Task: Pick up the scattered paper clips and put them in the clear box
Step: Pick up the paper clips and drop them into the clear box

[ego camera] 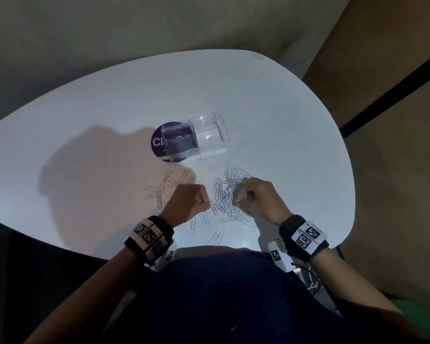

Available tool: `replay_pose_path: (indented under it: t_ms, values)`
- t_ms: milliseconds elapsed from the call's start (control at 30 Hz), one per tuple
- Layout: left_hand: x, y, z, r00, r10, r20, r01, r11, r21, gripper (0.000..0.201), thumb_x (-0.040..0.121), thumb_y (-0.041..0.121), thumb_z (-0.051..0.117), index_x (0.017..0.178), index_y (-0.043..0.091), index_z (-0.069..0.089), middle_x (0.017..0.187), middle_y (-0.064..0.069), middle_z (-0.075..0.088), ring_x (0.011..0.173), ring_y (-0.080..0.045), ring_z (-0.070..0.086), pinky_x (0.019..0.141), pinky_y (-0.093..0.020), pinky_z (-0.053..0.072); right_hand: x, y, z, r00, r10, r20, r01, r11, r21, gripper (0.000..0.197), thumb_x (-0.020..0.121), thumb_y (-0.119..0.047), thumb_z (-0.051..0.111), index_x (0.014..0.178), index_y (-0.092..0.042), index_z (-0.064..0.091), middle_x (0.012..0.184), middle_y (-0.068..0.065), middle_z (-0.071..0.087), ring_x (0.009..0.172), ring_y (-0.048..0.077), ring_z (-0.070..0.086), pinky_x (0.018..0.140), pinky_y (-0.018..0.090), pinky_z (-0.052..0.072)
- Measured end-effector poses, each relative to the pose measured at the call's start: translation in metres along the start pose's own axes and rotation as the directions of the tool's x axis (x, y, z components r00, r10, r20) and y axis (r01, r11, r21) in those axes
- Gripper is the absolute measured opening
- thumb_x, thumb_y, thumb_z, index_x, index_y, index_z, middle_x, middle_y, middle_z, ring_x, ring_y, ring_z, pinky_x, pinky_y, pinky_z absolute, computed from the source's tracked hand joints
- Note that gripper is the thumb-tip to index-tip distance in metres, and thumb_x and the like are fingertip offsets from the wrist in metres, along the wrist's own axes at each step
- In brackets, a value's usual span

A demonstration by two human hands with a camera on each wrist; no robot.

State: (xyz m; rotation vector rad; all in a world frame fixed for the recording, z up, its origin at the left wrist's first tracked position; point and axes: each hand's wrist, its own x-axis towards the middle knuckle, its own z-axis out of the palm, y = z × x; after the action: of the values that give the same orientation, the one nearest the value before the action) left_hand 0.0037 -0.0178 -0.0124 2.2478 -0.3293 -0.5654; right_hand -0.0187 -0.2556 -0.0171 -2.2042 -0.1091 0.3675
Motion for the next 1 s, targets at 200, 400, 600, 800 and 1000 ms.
replay_pose_path:
  t_ms: [200,400,600,800,1000]
  values:
    - [-0.003,-0.002,-0.01,0.983,-0.06,0.176,0.083,0.989,-0.125,0.016,0.082,0.009,0.07,0.095,0.017,0.068,0.072,0.005,0.068,0.063,-0.005,0.063,0.056,-0.017,0.049,0.002,-0.001,-0.012,0.984,0.176,0.023,-0.175,0.935,0.31,0.013,0.077,-0.011,0.084,0.083,-0.018,0.076,0.075,0.002,0.067,0.065,0.004,0.058,0.065,0.018,0.05]
    - [-0.002,0.006,-0.004,0.979,-0.121,0.163,0.144,0.98,-0.137,0.013,0.088,0.018,0.058,0.09,0.006,0.064,0.078,0.001,0.063,0.067,-0.01,0.054,0.062,-0.023,0.04,0.0,0.002,-0.018,0.97,0.224,0.099,-0.244,0.849,0.469,0.015,0.075,-0.004,0.084,0.074,-0.013,0.072,0.076,0.017,0.066,0.065,0.027,0.061,0.066,0.037,0.052]
    - [-0.006,0.001,0.001,0.996,0.043,0.072,-0.058,0.975,0.214,0.022,0.084,0.026,0.068,0.104,0.02,0.061,0.07,0.007,0.053,0.068,-0.015,0.052,0.065,-0.028,0.034,-0.004,0.003,-0.024,0.967,0.242,0.085,-0.252,0.835,0.489,0.035,0.063,-0.015,0.092,0.067,-0.003,0.059,0.067,0.004,0.062,0.052,0.02,0.049,0.067,0.046,0.055]
    - [-0.002,0.0,0.01,0.983,0.168,0.076,-0.184,0.905,0.384,0.012,0.086,0.028,0.065,0.093,0.019,0.065,0.088,0.004,0.064,0.078,-0.017,0.057,0.066,-0.029,0.04,-0.006,0.007,-0.025,0.943,0.327,0.069,-0.316,0.806,0.501,0.01,0.078,0.003,0.079,0.081,-0.001,0.07,0.065,0.001,0.065,0.058,0.02,0.062,0.062,0.035,0.048]
    - [0.001,-0.006,0.011,0.99,0.119,0.07,-0.135,0.94,0.314,0.009,0.084,0.027,0.064,0.083,0.019,0.066,0.083,0.008,0.065,0.074,-0.009,0.055,0.066,-0.024,0.036,-0.008,0.006,-0.03,0.947,0.311,0.083,-0.318,0.868,0.382,0.011,0.078,0.007,0.076,0.079,-0.002,0.071,0.067,-0.007,0.067,0.06,0.015,0.057,0.059,0.031,0.048]
